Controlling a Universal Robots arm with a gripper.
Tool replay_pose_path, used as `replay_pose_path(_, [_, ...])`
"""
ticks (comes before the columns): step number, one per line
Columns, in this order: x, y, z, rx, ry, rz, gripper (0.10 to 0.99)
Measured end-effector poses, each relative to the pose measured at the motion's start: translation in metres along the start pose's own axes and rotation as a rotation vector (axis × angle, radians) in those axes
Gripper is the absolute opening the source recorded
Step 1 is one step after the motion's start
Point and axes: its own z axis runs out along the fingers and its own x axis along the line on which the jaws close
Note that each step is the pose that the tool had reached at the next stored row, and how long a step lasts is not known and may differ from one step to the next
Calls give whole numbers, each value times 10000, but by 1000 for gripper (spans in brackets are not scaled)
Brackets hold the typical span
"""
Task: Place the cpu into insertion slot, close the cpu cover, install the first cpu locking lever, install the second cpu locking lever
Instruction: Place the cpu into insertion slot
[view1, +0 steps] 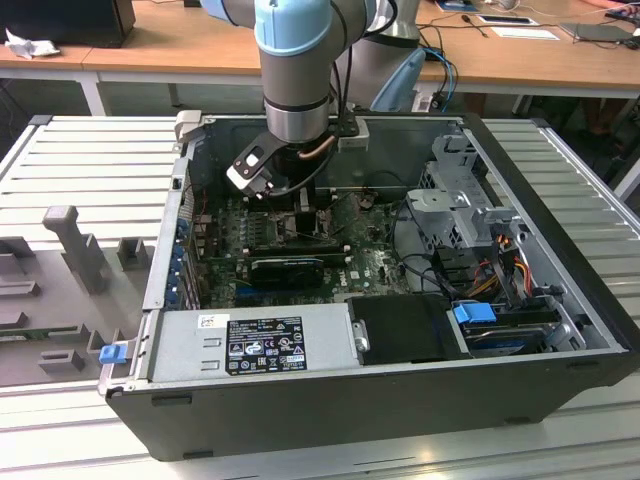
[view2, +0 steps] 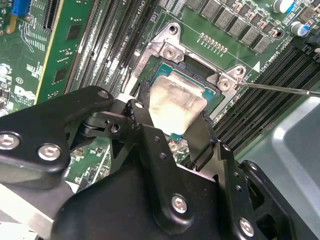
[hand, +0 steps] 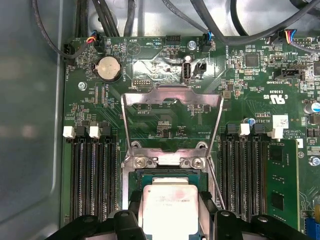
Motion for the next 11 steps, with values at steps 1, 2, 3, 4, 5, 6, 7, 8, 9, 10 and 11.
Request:
replay_pose_path(1, [0, 0, 0, 0, 0, -1, 541])
replay_pose_path(2, [0, 0, 0, 0, 1, 0, 600])
replay_pose_path(3, [0, 0, 0, 0, 0, -1, 663])
replay_pose_path(4, [0, 0, 0, 0, -1, -1, 663])
replay_pose_path(5, [0, 0, -4, 0, 0, -1, 663])
replay_pose_path(6, [0, 1, -14, -1, 0, 0, 663])
replay_pose_path(7, [0, 3, -32, 0, -1, 0, 663])
replay_pose_path(8, [1, 4, -46, 0, -2, -1, 663])
replay_pose_path(9, [1, 5, -59, 0, -1, 0, 651])
replay_pose_path(10, [1, 6, -66, 0, -1, 0, 584])
replay_pose_path(11, [2, 6, -69, -1, 0, 0, 522])
